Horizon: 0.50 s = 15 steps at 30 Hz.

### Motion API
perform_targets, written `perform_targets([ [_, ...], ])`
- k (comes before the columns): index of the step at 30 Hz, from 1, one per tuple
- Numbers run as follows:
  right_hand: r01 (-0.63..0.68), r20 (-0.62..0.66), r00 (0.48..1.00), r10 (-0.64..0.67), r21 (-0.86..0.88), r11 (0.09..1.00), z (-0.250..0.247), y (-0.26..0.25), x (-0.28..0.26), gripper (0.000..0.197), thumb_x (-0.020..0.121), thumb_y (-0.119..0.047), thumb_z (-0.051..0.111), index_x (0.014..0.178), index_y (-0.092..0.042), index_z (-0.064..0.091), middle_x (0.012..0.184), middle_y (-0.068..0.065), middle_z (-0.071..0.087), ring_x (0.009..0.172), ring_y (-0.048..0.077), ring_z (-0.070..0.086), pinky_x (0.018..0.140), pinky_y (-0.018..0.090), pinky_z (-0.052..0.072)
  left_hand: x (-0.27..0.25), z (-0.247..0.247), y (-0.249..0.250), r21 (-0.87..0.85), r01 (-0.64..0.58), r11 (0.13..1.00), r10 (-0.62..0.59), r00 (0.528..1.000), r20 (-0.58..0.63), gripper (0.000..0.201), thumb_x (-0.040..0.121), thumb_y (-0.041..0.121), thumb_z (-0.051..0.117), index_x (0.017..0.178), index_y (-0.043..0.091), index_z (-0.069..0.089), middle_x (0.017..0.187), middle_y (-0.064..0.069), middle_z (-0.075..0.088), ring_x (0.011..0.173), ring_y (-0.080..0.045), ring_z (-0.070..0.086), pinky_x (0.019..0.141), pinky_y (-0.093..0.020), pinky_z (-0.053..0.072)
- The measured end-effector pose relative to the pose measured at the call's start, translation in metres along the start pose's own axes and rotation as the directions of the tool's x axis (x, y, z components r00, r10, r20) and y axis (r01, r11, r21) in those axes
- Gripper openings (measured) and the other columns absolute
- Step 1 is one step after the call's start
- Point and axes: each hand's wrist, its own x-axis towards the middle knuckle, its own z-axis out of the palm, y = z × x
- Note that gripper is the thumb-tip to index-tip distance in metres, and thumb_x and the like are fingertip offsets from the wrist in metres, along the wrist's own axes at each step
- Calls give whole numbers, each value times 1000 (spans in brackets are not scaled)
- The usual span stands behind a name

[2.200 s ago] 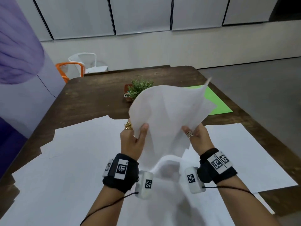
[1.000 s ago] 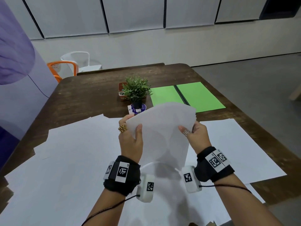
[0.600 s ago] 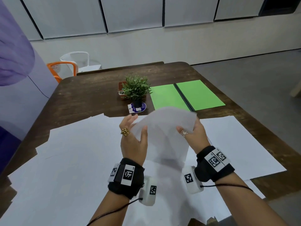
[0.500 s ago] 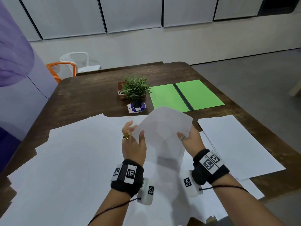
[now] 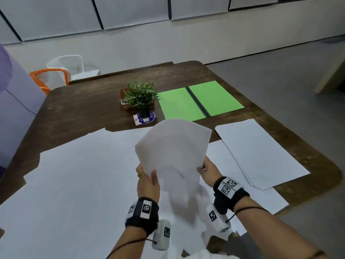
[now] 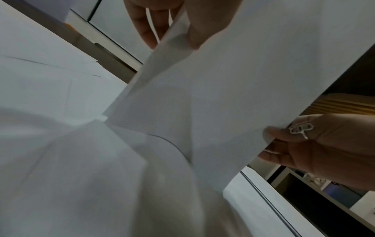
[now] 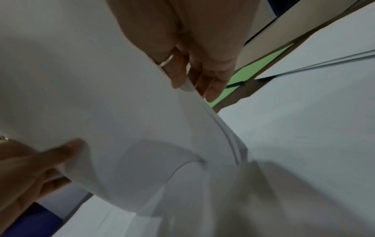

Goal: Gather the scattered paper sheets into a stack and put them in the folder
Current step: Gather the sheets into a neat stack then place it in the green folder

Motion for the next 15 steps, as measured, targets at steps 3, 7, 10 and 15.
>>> perform_targets([
  [3, 35, -146, 989, -28, 44, 998, -6, 7, 6, 12, 86, 8, 44, 90, 1, 54, 84, 11, 62, 84, 30, 54, 78, 33, 45, 4, 12, 16, -10, -22, 1000, 22, 1000, 4, 39, 98, 22, 39, 130, 2, 29, 95, -15, 63, 85, -34, 64, 68, -28, 42],
  [7, 90, -405, 914, -5, 191, 977, -50, -5, 7, 24, 84, 13, 37, 88, -1, 55, 76, -1, 51, 77, 16, 43, 63, 16, 36, 11, 35, 61, -69, -122, 990, 120, 992, -23, 38, 98, 18, 39, 131, 3, 26, 90, -18, 63, 83, -33, 63, 70, -34, 48],
  [10, 53, -549, 835, 27, 131, 990, -95, 7, 13, 33, 88, 9, 37, 107, -5, 60, 90, 1, 56, 90, 16, 45, 71, 17, 32, 15, 69, 97, -76, -116, 990, 123, 988, 94, 34, 98, 17, 41, 127, 2, 32, 97, -20, 64, 91, -33, 63, 80, -39, 50],
  [15, -146, -642, 757, 121, 15, 989, -174, 62, 29, 44, 92, 7, 35, 130, -7, 53, 126, 16, 57, 117, 30, 51, 91, 20, 34, 15, 150, 144, 53, -72, 996, 44, 908, 416, 43, 98, 17, 46, 129, -12, 37, 132, -27, 48, 124, -34, 46, 97, -31, 31],
])
